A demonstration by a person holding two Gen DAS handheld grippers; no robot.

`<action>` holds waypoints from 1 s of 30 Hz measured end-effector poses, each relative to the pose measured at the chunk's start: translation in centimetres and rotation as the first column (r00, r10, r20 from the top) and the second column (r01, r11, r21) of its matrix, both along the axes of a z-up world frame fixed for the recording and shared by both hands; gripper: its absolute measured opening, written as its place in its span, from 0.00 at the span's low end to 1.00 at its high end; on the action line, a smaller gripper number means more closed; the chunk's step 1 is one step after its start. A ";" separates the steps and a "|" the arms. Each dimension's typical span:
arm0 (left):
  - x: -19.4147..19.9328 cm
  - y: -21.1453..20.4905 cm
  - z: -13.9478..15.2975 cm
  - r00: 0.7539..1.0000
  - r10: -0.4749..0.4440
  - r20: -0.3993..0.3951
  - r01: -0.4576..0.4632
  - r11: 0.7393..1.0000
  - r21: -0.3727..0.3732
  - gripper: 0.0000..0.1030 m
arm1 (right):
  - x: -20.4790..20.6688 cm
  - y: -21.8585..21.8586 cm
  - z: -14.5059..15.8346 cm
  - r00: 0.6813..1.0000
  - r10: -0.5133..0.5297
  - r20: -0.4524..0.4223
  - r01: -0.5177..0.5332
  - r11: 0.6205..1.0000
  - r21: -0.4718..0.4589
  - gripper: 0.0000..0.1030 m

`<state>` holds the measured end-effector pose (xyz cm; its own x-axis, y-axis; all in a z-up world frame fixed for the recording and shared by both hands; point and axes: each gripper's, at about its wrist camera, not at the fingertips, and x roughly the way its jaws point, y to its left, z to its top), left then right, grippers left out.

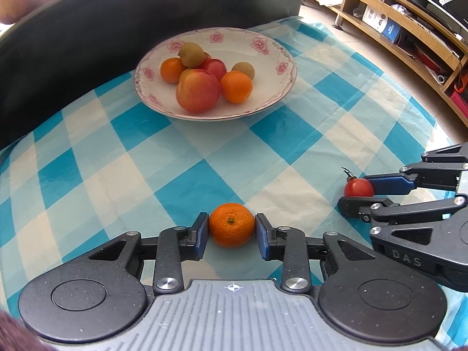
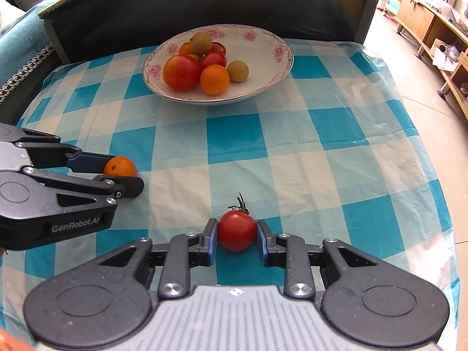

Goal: Organize fruits
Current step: 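Carry the mandarin and cherry tomato in both tools over the bowl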

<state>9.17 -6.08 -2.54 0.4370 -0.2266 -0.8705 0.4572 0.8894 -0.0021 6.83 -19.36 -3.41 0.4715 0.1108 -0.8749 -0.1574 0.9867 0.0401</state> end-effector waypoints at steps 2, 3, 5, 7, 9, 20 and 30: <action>-0.2 -0.2 0.1 1.000 -0.007 0.004 0.007 1.000 0.000 0.40 | 0.0 0.1 0.0 1.000 0.003 0.004 -0.003 1.000 -0.006 0.30; -0.2 -0.2 0.2 1.000 -0.010 0.006 0.010 1.000 -0.001 0.40 | 0.0 0.1 0.0 1.000 0.003 0.005 -0.003 1.000 -0.007 0.30; -0.2 -0.3 0.3 1.000 -0.012 0.010 0.012 1.000 -0.003 0.40 | 0.0 0.2 0.1 1.000 0.005 0.006 -0.004 1.000 -0.006 0.30; -0.2 -0.3 0.5 1.000 -0.013 0.013 0.013 1.000 -0.003 0.40 | 0.0 0.3 0.2 1.000 0.008 0.009 -0.008 1.000 -0.006 0.30; -0.3 -0.4 0.6 1.000 -0.015 0.017 0.015 1.000 -0.003 0.40 | -0.1 0.3 0.3 1.000 0.010 0.012 -0.010 1.000 -0.005 0.30; -0.3 -1.0 1.9 0.999 -0.025 0.045 0.027 0.999 -0.028 0.40 | 0.1 0.5 1.4 0.999 0.009 0.043 -0.010 1.000 0.007 0.30; 0.9 -1.1 3.4 0.996 -0.004 0.084 0.008 0.999 -0.048 0.40 | 0.9 0.0 2.8 0.996 -0.015 0.084 0.013 0.999 0.030 0.30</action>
<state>10.08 -7.19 0.90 0.5065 -0.2709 -0.8186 0.4632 0.8862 -0.0067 7.74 -19.31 -0.65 0.5448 0.1286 -0.8287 -0.1476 0.9874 0.0562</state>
